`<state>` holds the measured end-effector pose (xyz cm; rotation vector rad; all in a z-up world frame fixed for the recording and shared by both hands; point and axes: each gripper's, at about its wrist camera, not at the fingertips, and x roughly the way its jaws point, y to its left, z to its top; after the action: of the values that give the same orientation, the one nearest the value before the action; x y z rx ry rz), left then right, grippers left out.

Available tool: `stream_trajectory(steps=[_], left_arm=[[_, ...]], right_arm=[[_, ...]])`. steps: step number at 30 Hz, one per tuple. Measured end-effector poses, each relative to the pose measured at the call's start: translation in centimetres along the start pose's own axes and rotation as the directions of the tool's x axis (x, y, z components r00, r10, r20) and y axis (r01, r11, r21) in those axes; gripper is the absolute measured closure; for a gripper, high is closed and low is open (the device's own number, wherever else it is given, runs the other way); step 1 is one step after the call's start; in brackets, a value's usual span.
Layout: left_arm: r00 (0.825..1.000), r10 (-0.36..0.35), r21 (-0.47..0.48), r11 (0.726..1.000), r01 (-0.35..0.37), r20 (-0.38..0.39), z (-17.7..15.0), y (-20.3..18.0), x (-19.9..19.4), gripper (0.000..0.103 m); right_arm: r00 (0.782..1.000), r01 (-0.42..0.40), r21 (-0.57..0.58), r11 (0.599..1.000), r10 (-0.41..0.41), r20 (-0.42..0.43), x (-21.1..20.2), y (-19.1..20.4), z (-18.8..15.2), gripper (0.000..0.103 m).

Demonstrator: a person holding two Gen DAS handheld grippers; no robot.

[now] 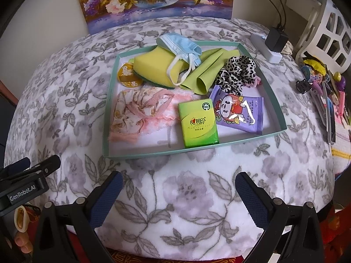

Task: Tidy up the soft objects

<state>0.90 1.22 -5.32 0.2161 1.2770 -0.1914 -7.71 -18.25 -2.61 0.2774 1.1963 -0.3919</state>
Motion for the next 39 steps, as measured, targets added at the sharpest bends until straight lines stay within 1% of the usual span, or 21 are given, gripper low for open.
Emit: stream_trajectory(steps=[11,23,39], left_arm=[[1.000,0.009,0.000,1.000,-0.009,-0.002,-0.01,0.11,0.10,0.007],[0.999,0.045,0.026,0.999,-0.045,0.000,0.04,-0.37,-0.01,0.007],[0.998,0.057,0.037,0.998,-0.057,0.005,0.04,-0.54,-0.12,0.007]], right_arm=[[1.000,0.001,0.001,1.000,-0.001,0.001,-0.01,0.00,0.05,0.000],[1.000,0.001,0.001,1.000,-0.001,0.000,0.01,-0.01,0.07,0.000],[1.000,0.002,0.003,1.000,-0.002,0.000,0.06,0.05,0.04,0.000]])
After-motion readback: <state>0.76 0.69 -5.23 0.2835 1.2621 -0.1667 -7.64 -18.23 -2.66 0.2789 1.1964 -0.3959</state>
